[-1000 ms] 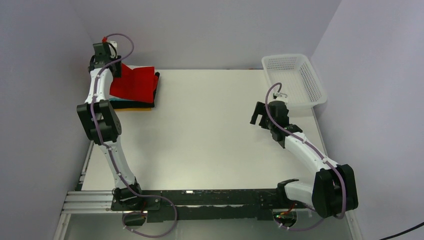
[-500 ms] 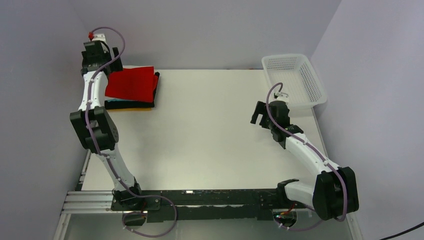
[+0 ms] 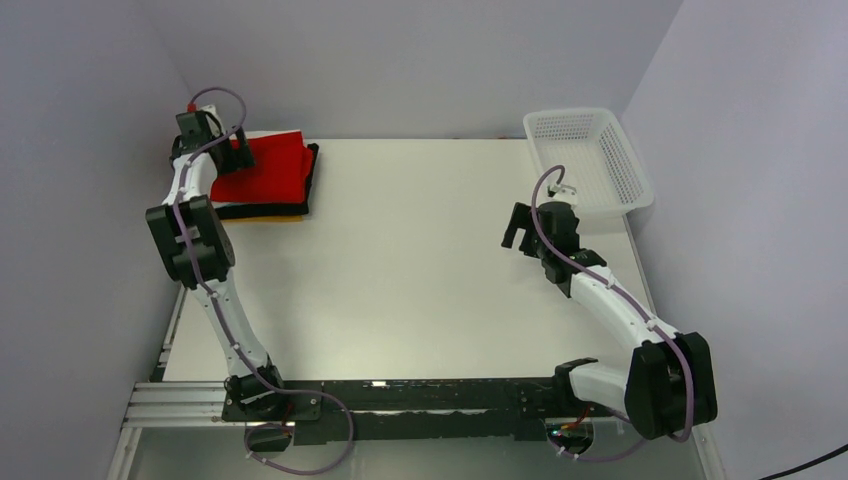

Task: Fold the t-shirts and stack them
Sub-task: Reset both arms

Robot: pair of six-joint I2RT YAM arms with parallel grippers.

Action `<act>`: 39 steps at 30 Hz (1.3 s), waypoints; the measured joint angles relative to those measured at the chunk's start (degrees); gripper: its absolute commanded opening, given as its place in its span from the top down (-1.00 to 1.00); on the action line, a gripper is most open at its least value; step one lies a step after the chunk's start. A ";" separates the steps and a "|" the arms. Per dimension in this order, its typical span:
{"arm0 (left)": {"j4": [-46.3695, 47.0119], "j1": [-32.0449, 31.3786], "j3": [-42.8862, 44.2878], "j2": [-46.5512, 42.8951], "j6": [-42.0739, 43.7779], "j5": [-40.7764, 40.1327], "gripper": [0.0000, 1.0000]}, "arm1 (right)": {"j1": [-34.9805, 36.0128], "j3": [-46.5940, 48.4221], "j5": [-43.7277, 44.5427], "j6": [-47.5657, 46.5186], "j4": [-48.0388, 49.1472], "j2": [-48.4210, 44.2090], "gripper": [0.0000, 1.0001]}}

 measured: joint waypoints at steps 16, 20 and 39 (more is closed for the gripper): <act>0.66 4.50 -2.12 0.52 -3.63 11.10 -0.99 | 0.00 0.00 0.24 -0.17 0.00 1.97 -1.00; -0.70 2.75 -2.58 -4.90 -4.15 10.16 -0.99 | 0.00 -0.02 0.31 -0.15 -0.02 0.11 -1.00; 14.32 -25.59 -67.65 -73.42 -17.44 -5.18 -0.99 | 0.00 -6.43 0.55 2.21 2.10 -13.94 -1.00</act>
